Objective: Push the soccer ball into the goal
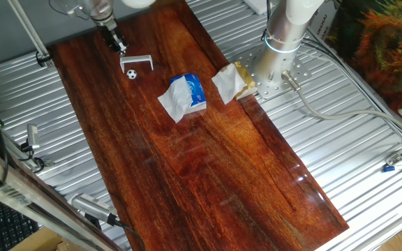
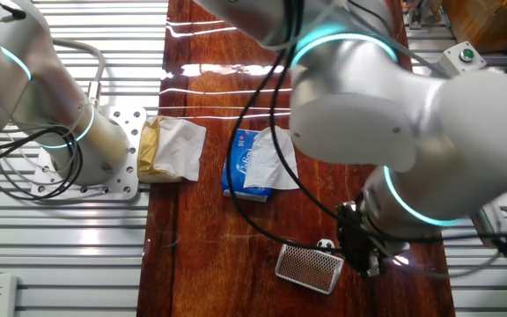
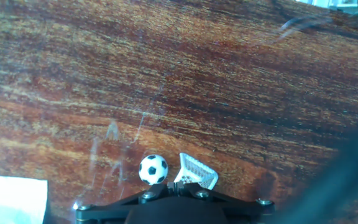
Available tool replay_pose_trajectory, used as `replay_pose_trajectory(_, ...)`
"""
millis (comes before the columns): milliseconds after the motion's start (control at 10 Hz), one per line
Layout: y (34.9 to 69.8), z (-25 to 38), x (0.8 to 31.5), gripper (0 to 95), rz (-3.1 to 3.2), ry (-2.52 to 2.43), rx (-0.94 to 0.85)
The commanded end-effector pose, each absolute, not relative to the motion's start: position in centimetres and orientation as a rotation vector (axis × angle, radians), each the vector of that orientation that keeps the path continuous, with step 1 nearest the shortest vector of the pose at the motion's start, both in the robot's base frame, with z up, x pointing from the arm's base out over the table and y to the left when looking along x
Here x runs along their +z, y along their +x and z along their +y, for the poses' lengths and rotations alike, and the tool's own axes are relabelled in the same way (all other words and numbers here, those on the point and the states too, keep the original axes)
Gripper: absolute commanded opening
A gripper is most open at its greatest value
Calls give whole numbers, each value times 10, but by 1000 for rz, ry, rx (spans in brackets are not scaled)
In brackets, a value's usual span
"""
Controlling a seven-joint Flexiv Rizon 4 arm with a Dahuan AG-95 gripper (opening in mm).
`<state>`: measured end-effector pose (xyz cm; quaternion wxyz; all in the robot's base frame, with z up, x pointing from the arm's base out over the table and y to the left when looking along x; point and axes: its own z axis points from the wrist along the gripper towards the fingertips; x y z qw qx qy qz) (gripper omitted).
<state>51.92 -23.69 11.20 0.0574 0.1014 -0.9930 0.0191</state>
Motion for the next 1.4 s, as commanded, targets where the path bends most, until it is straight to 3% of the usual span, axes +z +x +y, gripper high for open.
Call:
replay_pose_trajectory(100, 513, -239, 114, 0, -3013, 250, 180)
replay_pose_trajectory(600, 496, -249, 107, 0, -2987, 184, 255)
replay_pose_trajectory(1400, 500, -282, 80, 0, -2990, 255, 288)
